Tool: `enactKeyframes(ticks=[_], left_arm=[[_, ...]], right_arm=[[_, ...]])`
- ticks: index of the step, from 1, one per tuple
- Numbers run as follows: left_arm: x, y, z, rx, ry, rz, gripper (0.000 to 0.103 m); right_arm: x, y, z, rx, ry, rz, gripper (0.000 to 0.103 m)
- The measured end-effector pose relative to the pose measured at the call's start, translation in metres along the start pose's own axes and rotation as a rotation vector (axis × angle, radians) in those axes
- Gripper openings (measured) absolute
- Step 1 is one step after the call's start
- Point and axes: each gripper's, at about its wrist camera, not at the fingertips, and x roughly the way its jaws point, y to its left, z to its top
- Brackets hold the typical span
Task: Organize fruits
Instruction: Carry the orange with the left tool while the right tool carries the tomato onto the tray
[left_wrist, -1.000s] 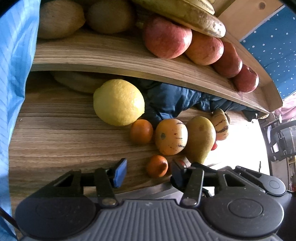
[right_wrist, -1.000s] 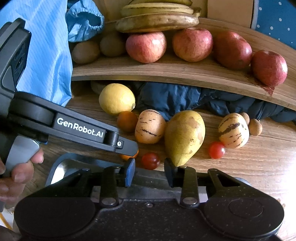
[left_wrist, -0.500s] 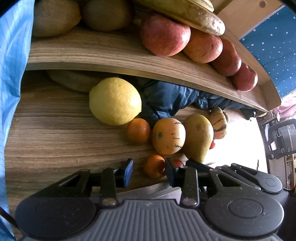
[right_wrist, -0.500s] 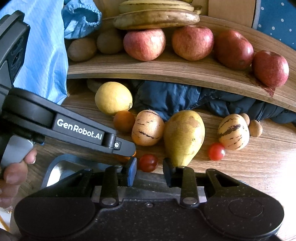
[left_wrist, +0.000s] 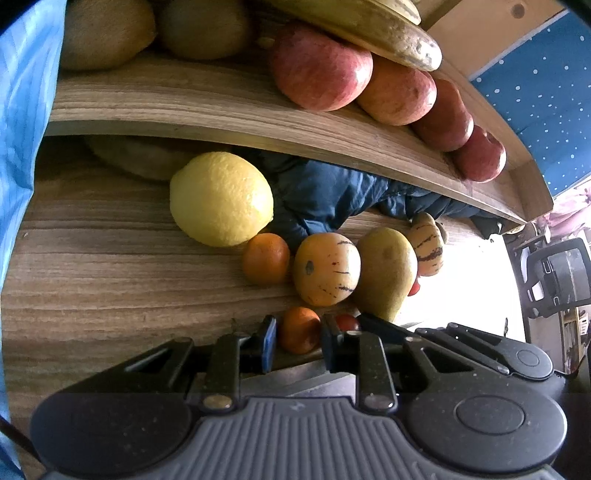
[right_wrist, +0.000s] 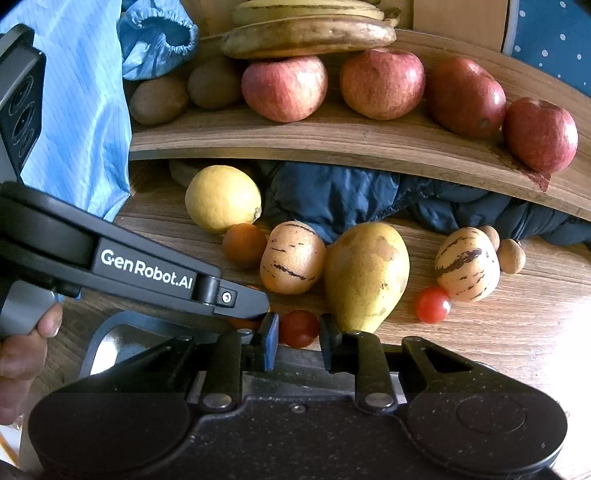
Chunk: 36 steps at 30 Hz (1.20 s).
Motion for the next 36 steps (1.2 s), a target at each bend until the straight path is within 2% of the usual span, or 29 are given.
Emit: enactKeyframes(ticks=[20,36], left_arm=[[-0.036,-0.003,-0.015,-0.002,-0.072,0.040,0.027],[-0.074,0.002,-0.078,-0.051,-0.107,0.093,0.027]], right_arm=[[-0.032,0.007,-0.011,-0.013,-0.075,0.045,0.024],[-0.076,0.019,-0.049,-0.086,-0.104,0.126,0.024]])
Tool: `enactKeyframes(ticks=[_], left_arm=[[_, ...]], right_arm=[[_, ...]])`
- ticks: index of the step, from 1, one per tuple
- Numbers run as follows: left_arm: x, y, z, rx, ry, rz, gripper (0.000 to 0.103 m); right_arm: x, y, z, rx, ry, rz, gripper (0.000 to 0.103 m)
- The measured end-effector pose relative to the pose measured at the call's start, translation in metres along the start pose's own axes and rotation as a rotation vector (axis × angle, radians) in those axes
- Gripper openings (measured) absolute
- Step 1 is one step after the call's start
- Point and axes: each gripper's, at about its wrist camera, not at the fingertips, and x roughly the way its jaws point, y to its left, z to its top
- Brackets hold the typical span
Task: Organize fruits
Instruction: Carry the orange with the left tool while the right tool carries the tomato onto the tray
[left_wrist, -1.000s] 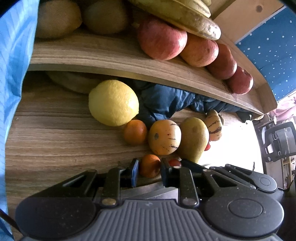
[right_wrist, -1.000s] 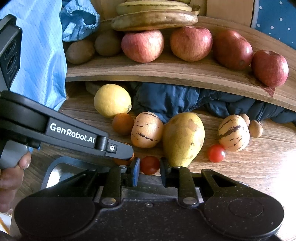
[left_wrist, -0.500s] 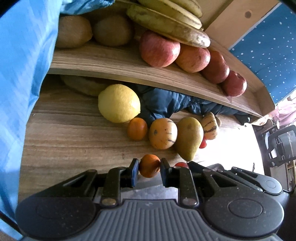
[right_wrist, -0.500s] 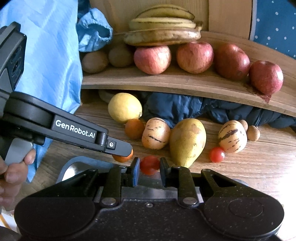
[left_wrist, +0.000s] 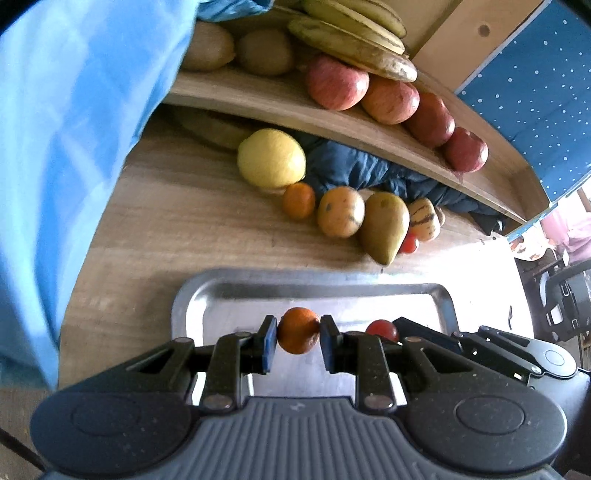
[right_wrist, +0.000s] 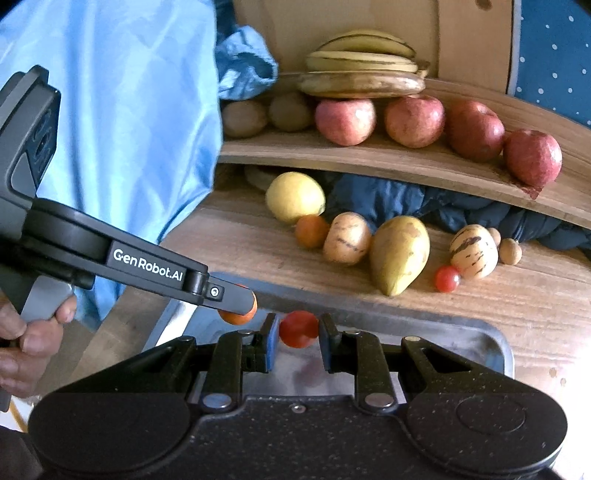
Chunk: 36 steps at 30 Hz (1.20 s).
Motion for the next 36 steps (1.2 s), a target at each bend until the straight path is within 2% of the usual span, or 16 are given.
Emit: enactKeyframes(ticks=[20,36], left_arm=[[-0.020,0.011,-0.080,-0.074,0.041,0.037,0.027],[-0.022,0.012,-0.096,-0.079,0.029,0.046,0.027]], right_arm=[[-0.027,0.033,-0.070,-0.036,0.090,0.080,0.024],[-0.034,0.037,-0.085,-0.031,0.124,0.087,0.024]])
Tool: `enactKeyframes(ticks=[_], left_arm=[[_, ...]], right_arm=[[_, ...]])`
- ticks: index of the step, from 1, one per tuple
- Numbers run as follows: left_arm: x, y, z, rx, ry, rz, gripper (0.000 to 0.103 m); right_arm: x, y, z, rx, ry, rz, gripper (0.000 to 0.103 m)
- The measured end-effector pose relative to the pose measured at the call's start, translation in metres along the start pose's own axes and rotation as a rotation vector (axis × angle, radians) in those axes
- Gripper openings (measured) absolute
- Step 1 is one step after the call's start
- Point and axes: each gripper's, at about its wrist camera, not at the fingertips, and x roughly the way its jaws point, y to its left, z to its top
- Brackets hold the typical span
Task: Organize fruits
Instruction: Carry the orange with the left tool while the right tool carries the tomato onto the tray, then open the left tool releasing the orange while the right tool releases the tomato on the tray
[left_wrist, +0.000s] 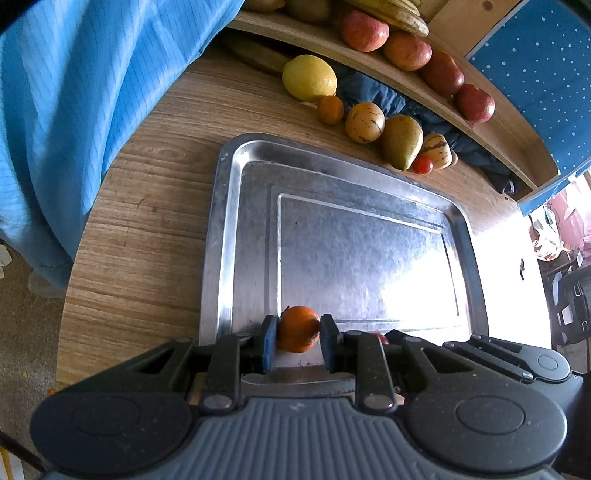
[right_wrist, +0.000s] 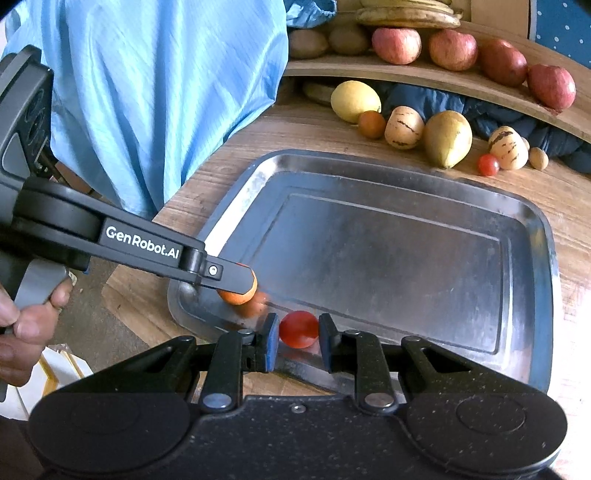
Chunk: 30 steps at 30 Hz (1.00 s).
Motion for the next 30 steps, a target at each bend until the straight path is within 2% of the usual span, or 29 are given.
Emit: enactKeyframes(ticks=[15,21,26,30], left_arm=[[-0.003,-0.002,-0.002,0.014,0.000,0.008,0.029],[-0.012,-0.007,-0.006,0.038,-0.019,0.009,0.045],[-0.026,-0.010,-0.014,0.060,-0.030,0.031,0.061],[-0.036,-0.012,-0.021,0.083,-0.029,0.057,0.079]], right_arm=[[-0.004,-0.003,-0.001,0.013,-0.003,-0.011,0.028],[-0.012,-0.001,-0.003,0.022,-0.027,-0.021,0.037],[-0.024,0.000,-0.006,0.024,-0.057,-0.030,0.056],[-0.036,-0.001,-0.010,0.028,-0.080,-0.039,0.072]])
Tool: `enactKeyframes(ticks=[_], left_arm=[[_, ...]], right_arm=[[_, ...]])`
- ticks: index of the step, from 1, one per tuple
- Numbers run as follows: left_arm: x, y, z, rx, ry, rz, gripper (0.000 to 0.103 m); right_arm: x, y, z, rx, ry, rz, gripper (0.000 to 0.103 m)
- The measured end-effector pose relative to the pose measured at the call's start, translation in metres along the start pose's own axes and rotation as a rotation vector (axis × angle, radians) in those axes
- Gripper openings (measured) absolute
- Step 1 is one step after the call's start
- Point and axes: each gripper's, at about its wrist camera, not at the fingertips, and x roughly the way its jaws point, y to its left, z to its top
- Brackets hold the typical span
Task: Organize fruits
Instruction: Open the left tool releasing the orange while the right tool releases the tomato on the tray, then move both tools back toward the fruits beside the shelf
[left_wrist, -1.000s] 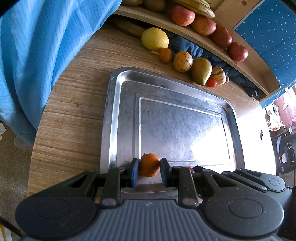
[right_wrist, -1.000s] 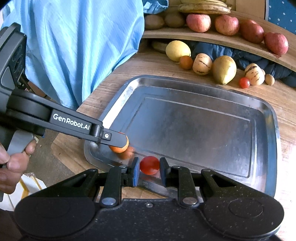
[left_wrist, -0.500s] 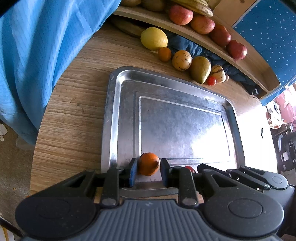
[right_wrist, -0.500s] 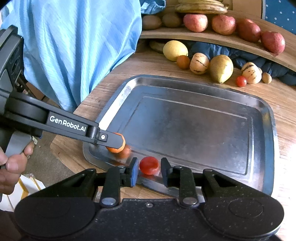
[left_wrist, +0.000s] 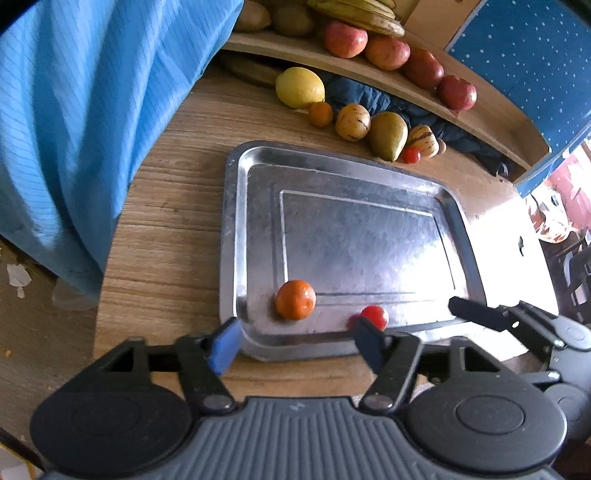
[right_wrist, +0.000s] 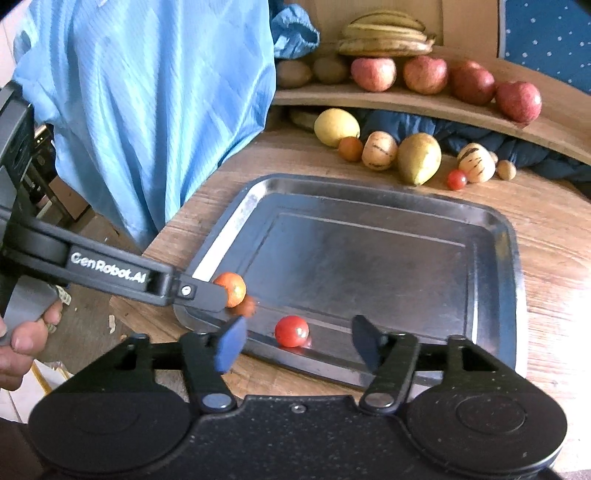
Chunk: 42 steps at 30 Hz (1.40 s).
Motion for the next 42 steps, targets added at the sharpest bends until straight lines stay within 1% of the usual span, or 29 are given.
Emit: enactKeyframes(ticks=[1,5,7,9,10,11,14,16,21,25,28,42], left_arm=[[-0.002,-0.001,-0.002,0.007,0.003,0.008,0.083],[-0.006,-0.003,-0.007,0.029,0.021,0.039,0.089],[-0.007,-0.005,-0.010,0.035,0.034,0.058,0.093],[-0.007,-0.007,-0.011,0.037,0.046,0.084,0.094],[-0.007,-0.008,-0.012,0.038,0.049,0.092,0.094],[-0.007,-0.008,-0.012,0.038,0.053,0.098,0.094],[-0.008,-0.008,-0.012,0.042,0.064,0.112,0.096],[-0.006,-0.009,-0.011,0.048,0.076,0.122,0.097],[0.000,-0.014,-0.006,0.079,0.104,0.145,0.098],[0.003,-0.015,0.000,0.091,0.108,0.153,0.101],[0.004,-0.015,0.008,0.091,0.097,0.157,0.102],[0.017,-0.011,0.040,0.096,0.090,0.180,0.102]], right_arm=[[-0.003,0.000,-0.001,0.002,-0.004,-0.004,0.078],[-0.013,-0.001,-0.005,0.009,-0.007,-0.030,0.090],[-0.017,-0.002,-0.008,0.014,-0.001,-0.049,0.093],[-0.019,-0.004,-0.010,0.021,0.008,-0.064,0.095],[-0.021,-0.005,-0.011,0.026,0.015,-0.077,0.098],[-0.021,-0.006,-0.012,0.030,0.024,-0.091,0.099],[-0.023,-0.009,-0.015,0.041,0.046,-0.121,0.100],[-0.024,-0.011,-0.017,0.051,0.061,-0.128,0.102],[-0.023,-0.018,-0.020,0.076,0.089,-0.155,0.102],[-0.018,-0.025,-0.018,0.099,0.110,-0.173,0.102],[-0.016,-0.027,-0.015,0.102,0.111,-0.178,0.102],[0.002,-0.039,0.017,0.109,0.102,-0.174,0.102]])
